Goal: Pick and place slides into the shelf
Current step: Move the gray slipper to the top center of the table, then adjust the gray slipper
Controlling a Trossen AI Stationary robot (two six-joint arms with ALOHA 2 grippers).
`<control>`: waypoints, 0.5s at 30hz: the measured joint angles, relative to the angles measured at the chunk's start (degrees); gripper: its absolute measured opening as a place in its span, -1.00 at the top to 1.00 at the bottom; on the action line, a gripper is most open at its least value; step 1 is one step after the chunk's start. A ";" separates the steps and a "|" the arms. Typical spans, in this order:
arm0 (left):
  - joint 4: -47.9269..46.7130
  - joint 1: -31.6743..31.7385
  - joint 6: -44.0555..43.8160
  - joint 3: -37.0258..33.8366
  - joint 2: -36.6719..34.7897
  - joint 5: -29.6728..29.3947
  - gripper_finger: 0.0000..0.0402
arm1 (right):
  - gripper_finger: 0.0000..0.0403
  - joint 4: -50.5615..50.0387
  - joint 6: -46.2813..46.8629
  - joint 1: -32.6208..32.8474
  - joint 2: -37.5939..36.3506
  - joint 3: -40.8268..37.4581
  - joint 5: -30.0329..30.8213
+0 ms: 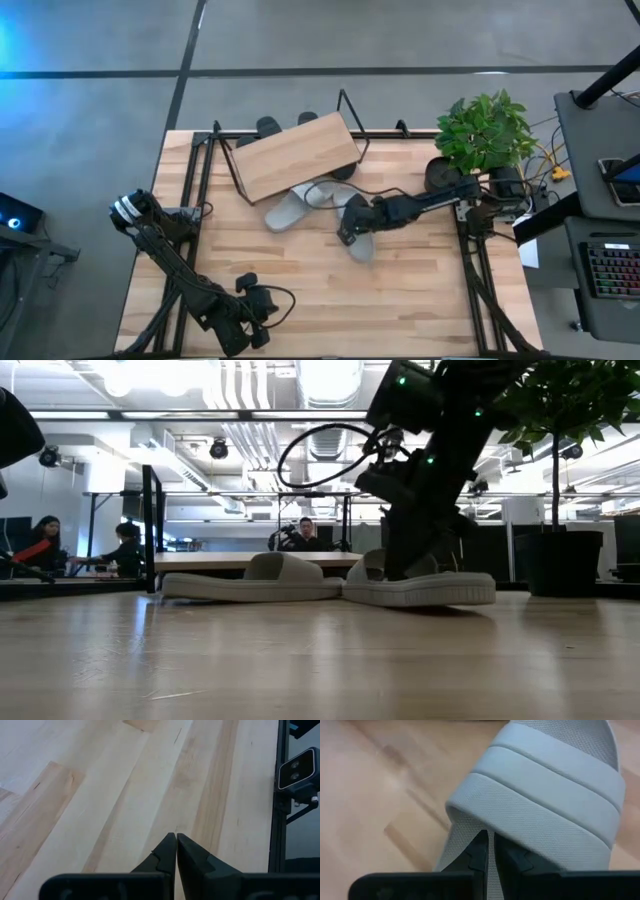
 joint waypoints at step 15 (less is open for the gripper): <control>0.24 0.00 0.01 0.00 0.00 0.00 1.00 | 0.89 3.84 3.67 5.90 -0.27 0.31 -1.53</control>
